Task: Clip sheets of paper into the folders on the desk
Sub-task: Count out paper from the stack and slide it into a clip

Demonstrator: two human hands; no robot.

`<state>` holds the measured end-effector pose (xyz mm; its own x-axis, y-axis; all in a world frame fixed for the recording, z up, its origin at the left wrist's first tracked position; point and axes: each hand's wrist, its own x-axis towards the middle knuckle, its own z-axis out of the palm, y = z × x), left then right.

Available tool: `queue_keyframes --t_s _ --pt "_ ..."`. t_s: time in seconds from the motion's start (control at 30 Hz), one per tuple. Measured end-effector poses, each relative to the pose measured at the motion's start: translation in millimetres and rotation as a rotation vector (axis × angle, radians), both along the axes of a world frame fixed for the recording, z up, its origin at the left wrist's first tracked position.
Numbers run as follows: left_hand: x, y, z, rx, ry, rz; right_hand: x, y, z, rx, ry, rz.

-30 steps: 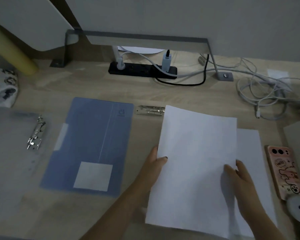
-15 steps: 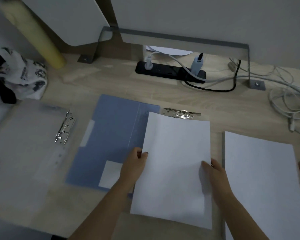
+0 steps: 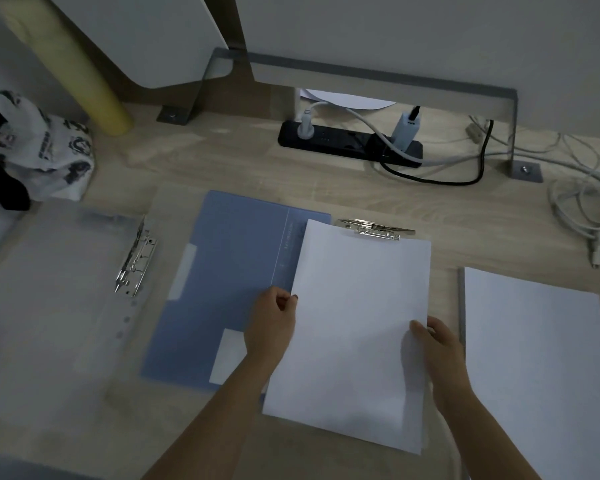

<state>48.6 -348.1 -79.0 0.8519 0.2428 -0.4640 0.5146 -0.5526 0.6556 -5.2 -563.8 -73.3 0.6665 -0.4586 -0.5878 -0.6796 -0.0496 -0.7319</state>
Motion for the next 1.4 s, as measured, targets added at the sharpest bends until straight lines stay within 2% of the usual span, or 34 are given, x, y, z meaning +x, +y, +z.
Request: queue_keyframes --t_s 0.37,0.83,1.17,1.23,1.3,1.37,1.4 --pt "0.1 -2.1 -4.6 0.207 -0.07 0.007 3.7 10.1 -4.1 -0.147 -0.021 0.071" --pt "2.1 -1.1 -7.9 0.203 -0.064 0.003 7.7 12.0 -9.8 -0.239 0.033 0.107" --pt "-1.1 -7.0 -5.9 0.321 -0.128 -0.022 12.1 13.5 -9.4 -0.324 0.057 0.126" --pt "-2.2 -6.3 -11.0 0.373 -0.237 -0.102 13.0 17.4 -10.3 -0.394 0.063 0.109" --pt "-2.0 -4.3 -19.2 0.418 -0.373 -0.297 12.3 21.4 -12.6 -0.522 0.032 0.089" --pt "0.0 -4.7 -24.9 0.382 -0.36 -0.533 10.9 23.5 -13.2 -0.616 0.007 0.105" --pt "-0.2 -4.8 -28.5 0.344 -0.331 -0.587 11.4 22.4 -12.7 -0.634 0.006 0.116"
